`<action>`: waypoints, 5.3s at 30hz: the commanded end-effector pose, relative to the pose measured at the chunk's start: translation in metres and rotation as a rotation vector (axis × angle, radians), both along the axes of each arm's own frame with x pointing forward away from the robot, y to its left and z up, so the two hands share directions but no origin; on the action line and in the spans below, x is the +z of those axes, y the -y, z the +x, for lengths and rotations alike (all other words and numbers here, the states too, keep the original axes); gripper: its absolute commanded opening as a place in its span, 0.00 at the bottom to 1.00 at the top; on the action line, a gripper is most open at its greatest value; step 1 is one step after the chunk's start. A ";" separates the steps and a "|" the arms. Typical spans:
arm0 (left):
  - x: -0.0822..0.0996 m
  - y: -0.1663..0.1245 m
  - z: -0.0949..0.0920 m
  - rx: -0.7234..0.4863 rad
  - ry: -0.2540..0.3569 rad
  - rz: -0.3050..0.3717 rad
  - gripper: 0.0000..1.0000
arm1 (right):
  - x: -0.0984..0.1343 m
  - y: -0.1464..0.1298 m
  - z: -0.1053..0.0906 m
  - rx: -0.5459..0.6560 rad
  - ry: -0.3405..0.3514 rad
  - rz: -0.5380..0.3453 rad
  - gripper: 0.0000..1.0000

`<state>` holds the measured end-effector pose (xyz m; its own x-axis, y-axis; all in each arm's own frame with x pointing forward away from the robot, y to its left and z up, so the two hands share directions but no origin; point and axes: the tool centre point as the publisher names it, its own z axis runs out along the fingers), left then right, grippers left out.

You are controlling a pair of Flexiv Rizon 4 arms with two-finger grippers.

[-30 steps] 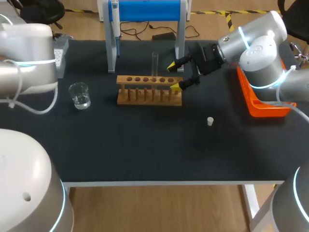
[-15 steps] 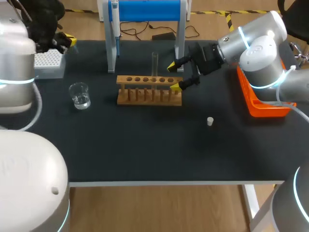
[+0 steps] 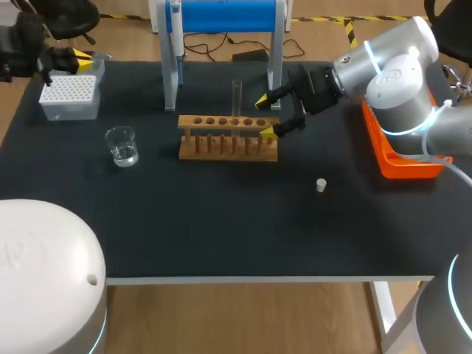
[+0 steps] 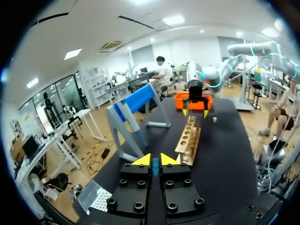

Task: Invert the test tube, pick up the pipette, mount the tip to pipette, aspirate from beaker and dispense into the tube, eject the tip, return the pipette, and cap with the stopper.

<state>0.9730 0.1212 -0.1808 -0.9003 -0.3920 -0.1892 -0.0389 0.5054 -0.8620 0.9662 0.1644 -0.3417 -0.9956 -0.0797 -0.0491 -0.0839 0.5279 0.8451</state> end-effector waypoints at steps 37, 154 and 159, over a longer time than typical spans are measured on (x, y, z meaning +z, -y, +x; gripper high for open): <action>0.050 0.129 -0.057 -0.214 -0.180 0.182 0.00 | 0.000 0.000 0.000 0.001 0.000 0.001 1.00; 0.042 0.252 -0.106 -0.248 -0.276 0.215 0.00 | 0.115 -0.019 -0.132 0.079 -0.050 0.453 1.00; 0.042 0.252 -0.106 -0.248 -0.276 0.215 0.00 | 0.125 -0.039 -0.125 0.076 -0.094 0.435 1.00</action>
<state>0.8667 -0.1312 -0.1403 -0.9907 -0.1354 0.0161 -0.1062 0.6924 -0.7137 0.8255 0.1881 -0.2192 -0.9945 -0.1023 -0.0205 -0.0306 0.0981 0.9947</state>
